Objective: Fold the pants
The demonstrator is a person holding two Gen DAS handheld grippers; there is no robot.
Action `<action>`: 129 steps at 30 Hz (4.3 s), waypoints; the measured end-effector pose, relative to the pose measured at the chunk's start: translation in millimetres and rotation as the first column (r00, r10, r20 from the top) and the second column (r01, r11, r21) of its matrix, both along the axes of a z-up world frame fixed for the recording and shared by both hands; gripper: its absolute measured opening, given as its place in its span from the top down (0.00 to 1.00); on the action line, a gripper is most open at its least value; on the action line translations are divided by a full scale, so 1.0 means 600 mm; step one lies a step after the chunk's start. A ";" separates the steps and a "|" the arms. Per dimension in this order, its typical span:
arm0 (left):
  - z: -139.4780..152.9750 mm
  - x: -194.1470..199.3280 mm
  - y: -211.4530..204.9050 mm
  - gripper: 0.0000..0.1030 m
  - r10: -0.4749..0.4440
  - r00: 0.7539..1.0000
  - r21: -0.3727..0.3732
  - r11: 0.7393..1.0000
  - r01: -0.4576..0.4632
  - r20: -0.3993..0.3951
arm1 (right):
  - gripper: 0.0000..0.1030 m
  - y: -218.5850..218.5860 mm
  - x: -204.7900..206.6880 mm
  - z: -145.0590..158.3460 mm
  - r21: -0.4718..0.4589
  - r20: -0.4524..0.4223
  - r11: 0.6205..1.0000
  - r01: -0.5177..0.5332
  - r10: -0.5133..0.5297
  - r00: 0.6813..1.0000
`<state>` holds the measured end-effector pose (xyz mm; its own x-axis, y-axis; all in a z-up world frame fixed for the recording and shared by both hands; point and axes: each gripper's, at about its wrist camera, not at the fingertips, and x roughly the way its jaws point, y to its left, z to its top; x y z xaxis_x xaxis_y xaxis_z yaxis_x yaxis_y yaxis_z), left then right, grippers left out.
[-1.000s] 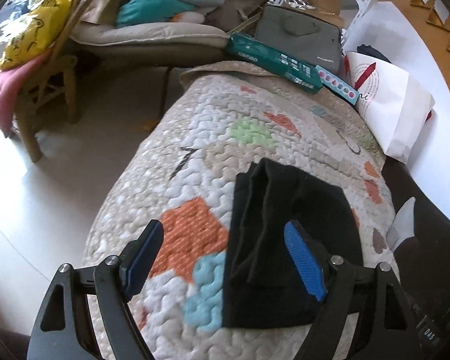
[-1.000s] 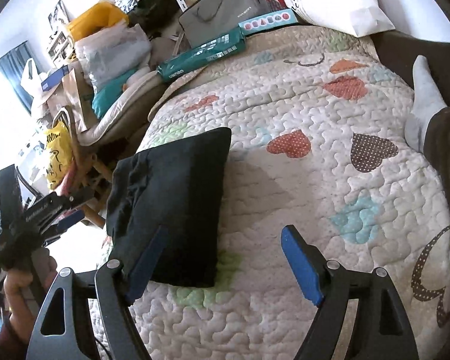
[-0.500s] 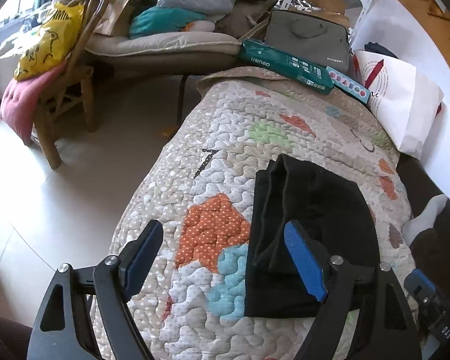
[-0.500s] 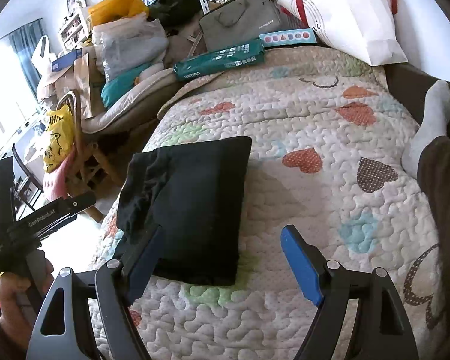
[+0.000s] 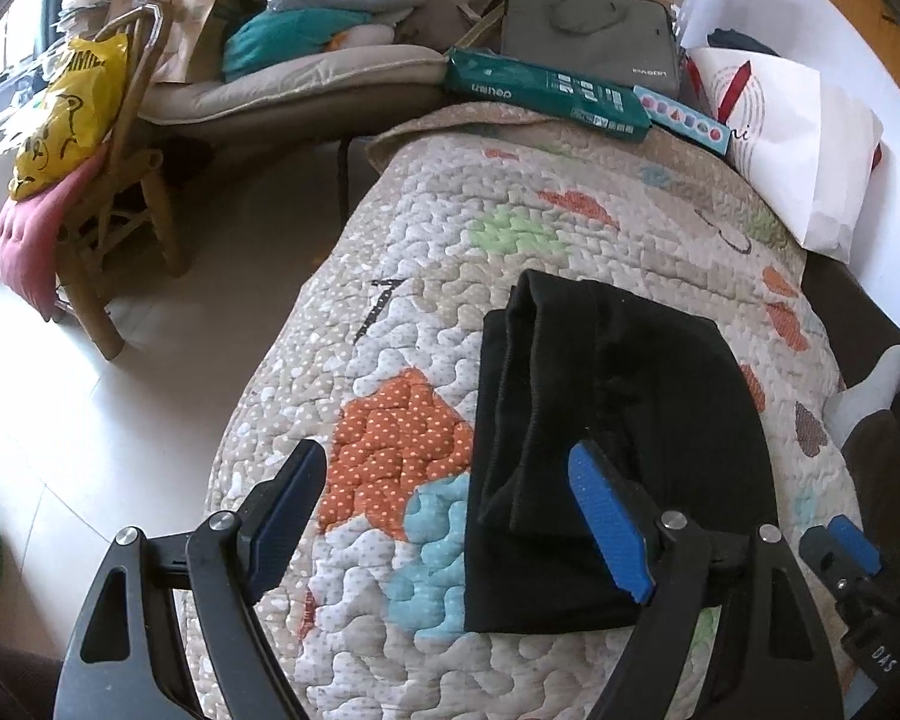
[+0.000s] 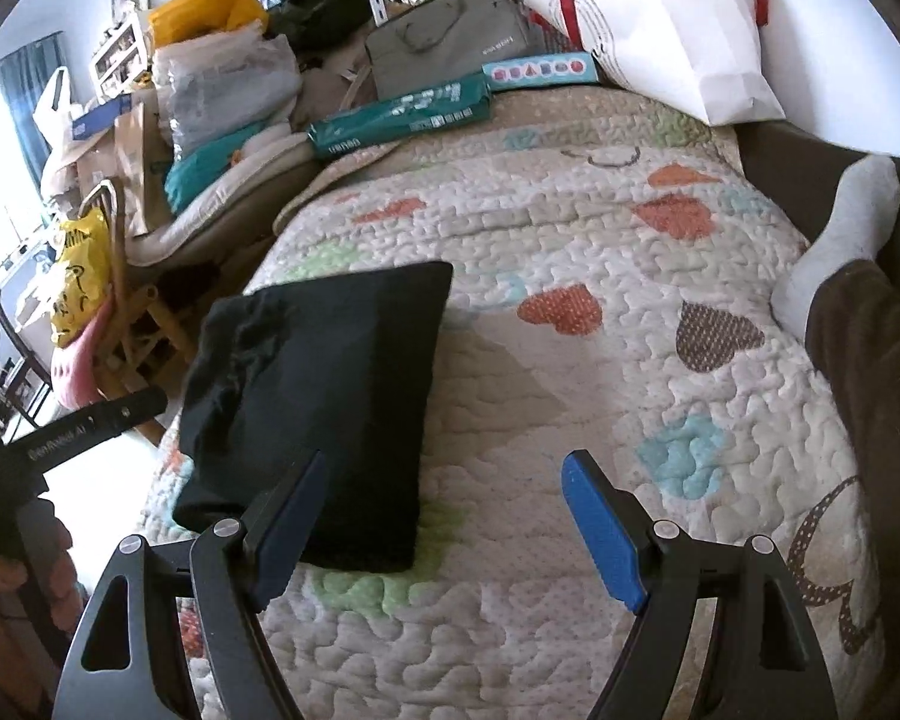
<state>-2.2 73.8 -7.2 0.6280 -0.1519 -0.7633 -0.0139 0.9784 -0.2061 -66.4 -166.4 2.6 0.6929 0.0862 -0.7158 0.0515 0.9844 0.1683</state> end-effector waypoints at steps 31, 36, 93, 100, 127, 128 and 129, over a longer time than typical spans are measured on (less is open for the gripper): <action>-0.031 0.028 0.035 0.20 0.022 0.993 -0.190 0.981 -0.044 -0.113 | 0.18 -0.005 0.127 0.021 0.017 -0.065 1.000 -0.024 0.025 0.998; -0.035 0.056 0.024 0.20 -0.042 0.989 -0.277 0.961 0.000 -0.145 | 0.18 -0.030 0.144 -0.001 0.085 -0.098 0.996 0.009 -0.001 0.995; -0.044 0.329 -0.147 0.43 -0.229 0.964 -0.448 0.882 0.146 -0.136 | 0.37 -0.140 0.369 -0.044 0.206 -0.169 0.978 -0.029 0.065 0.983; -0.062 0.397 -0.191 0.38 -0.141 0.960 -0.243 0.967 0.081 -0.241 | 0.32 -0.149 0.341 -0.015 0.185 -0.137 0.983 -0.006 0.032 0.990; 0.025 -0.071 -0.043 0.30 -0.019 0.999 -0.130 0.991 0.014 -0.042 | 0.25 -0.107 -0.015 0.042 0.240 -0.098 0.951 0.197 -0.178 0.979; 0.029 -0.084 -0.044 0.30 -0.023 0.999 -0.108 0.994 0.020 -0.024 | 0.25 -0.105 -0.021 0.045 0.284 -0.103 0.936 0.206 -0.184 0.978; 0.035 -0.098 -0.043 0.30 -0.025 1.000 -0.078 0.997 0.025 0.004 | 0.25 -0.099 -0.025 0.049 0.313 -0.099 0.927 0.207 -0.185 0.978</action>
